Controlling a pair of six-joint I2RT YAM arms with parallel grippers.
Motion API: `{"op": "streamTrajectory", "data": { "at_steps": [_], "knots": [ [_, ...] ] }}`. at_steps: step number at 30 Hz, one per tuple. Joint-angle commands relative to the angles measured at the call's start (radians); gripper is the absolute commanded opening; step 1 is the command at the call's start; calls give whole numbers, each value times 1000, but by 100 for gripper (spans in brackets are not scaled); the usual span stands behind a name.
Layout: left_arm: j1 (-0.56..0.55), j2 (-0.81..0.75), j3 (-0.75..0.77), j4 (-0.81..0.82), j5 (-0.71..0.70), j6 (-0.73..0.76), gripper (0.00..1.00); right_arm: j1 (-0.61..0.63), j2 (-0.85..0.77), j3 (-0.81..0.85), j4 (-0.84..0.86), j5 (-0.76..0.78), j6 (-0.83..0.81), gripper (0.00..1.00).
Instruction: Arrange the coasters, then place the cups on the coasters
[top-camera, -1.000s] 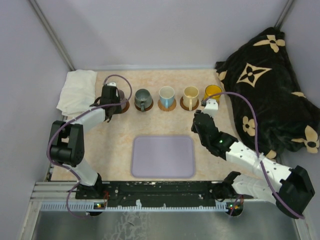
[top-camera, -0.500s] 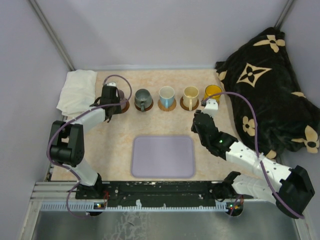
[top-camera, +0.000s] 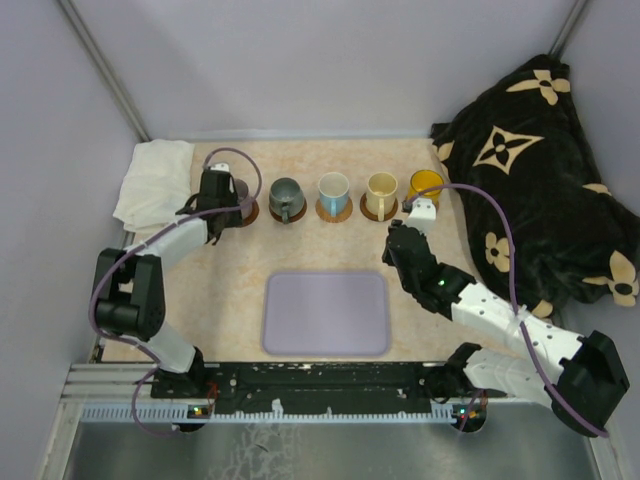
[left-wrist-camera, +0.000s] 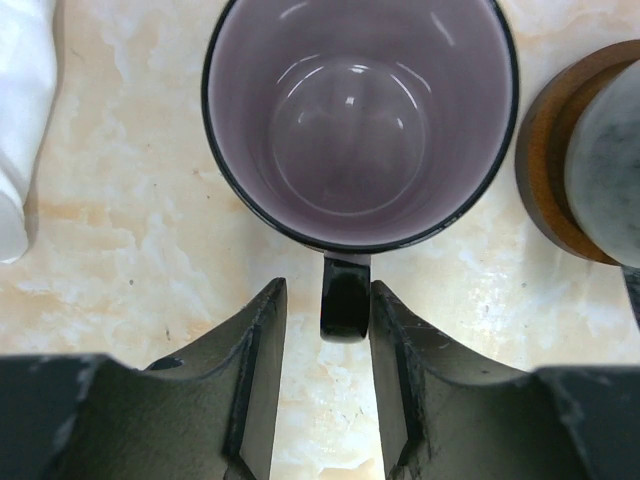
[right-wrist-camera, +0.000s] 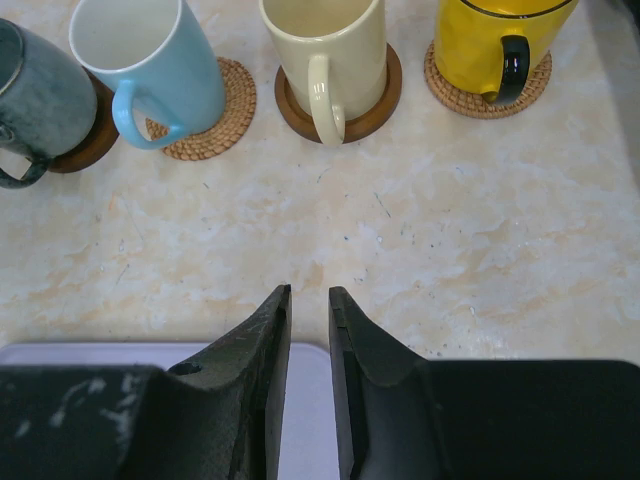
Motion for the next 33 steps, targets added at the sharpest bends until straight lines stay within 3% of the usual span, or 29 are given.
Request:
{"op": "streamTrajectory", "data": {
  "at_steps": [1, 5, 7, 14, 15, 16, 26, 33],
  "knots": [
    [6, -104, 5, 0, 20, -11, 49, -8, 4, 1, 30, 18, 12, 23],
    [6, -171, 21, -9, 41, -21, 56, -8, 7, 2, 32, 31, 9, 25],
    [6, -205, 25, -17, 46, -24, 60, -8, 7, 7, 29, 44, 5, 31],
    [7, -345, 12, -64, -19, -53, 76, -55, -9, 29, -10, 99, -28, 86],
    [8, -361, 13, -81, -33, -57, 80, -81, -17, 29, -16, 100, -32, 93],
    [8, -377, 10, -98, -49, -60, 97, -100, -26, 29, -21, 100, -34, 98],
    [8, -614, -58, -200, -214, -92, 100, -280, -170, 22, -149, 220, 38, 99],
    [8, -738, -74, -336, -366, -109, 100, -300, -343, -28, -232, 325, 135, 99]
  ]
}}
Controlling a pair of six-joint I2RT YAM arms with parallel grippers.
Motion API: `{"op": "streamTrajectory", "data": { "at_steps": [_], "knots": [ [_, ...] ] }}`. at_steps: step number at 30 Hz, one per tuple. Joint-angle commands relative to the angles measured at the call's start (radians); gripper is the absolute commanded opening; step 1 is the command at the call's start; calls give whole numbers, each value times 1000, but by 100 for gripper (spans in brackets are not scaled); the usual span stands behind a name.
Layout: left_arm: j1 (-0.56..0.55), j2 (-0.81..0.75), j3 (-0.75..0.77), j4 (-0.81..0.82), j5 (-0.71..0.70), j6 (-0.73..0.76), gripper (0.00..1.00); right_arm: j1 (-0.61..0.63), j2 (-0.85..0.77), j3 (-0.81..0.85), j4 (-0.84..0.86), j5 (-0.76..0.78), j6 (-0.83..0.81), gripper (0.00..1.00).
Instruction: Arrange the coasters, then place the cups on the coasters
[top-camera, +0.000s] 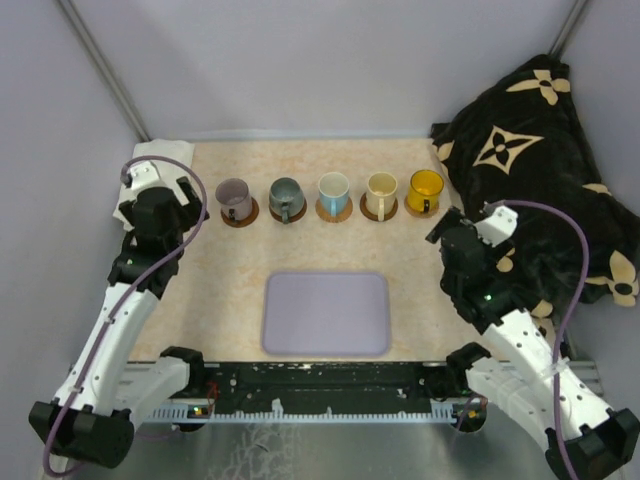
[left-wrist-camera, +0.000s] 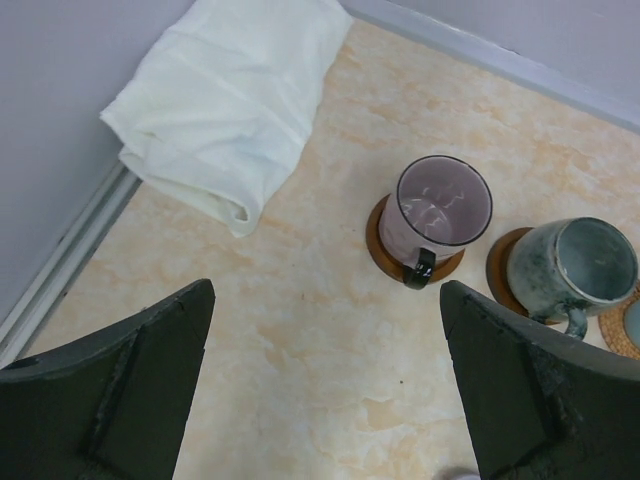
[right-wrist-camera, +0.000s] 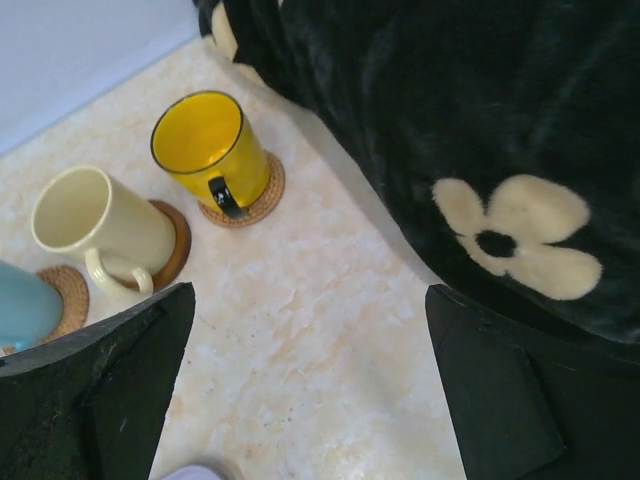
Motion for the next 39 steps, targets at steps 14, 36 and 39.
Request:
{"op": "streamTrajectory", "data": {
  "at_steps": [14, 36, 39],
  "knots": [
    [6, -70, -32, -249, -179, -58, 100, -11, -172, -53, -143, 171, 128, 99],
    [6, -221, -74, -314, -269, -122, 100, -12, -160, -52, -152, 145, 131, 99],
    [6, -216, -73, -320, -280, -133, 100, -11, -157, -52, -149, 145, 129, 99]
  ]
}}
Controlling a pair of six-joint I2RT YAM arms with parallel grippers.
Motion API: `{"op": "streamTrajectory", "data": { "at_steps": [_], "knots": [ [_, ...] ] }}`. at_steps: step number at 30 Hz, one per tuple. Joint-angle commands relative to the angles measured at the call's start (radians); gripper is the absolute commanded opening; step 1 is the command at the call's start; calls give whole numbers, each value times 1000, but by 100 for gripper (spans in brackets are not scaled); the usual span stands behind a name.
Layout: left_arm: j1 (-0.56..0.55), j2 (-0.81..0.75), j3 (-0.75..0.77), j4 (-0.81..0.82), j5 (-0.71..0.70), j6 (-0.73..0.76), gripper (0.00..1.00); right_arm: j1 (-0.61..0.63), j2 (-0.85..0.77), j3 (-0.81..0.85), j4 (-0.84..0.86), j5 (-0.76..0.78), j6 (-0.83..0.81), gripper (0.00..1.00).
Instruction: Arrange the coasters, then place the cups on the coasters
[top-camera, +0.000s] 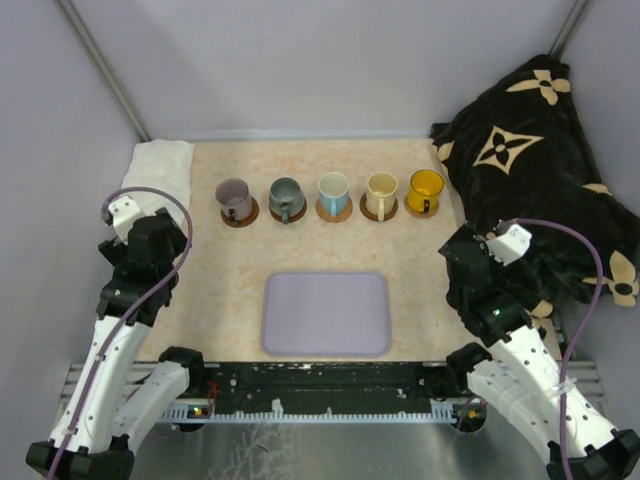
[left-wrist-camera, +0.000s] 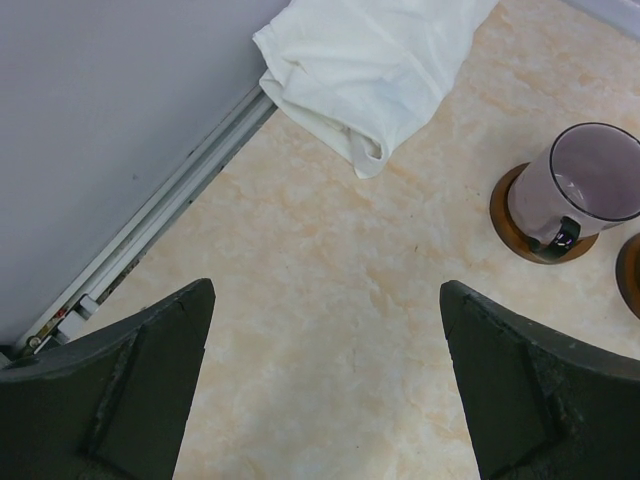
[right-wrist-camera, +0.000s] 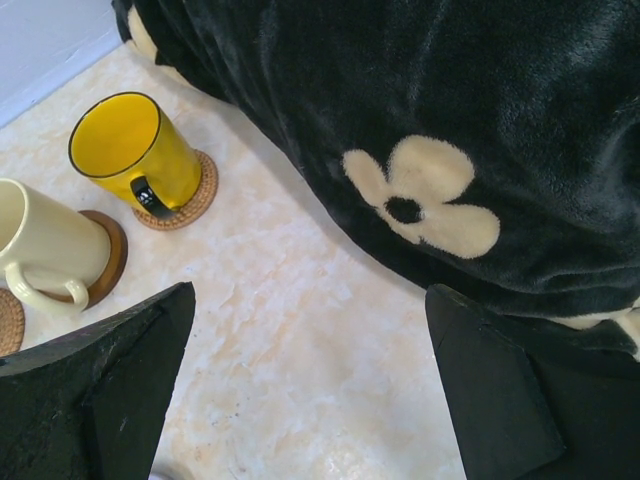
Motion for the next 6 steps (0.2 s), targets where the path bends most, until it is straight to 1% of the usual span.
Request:
{"op": "streamTrajectory", "data": {
  "at_steps": [1, 6],
  "knots": [
    [6, 6, 0, -29, -40, -28, 100, -7, -3, 4, 26, 27, 24, 99],
    [6, -4, -4, -23, -30, -32, 100, -7, 0, 1, 29, 24, 22, 99]
  ]
}}
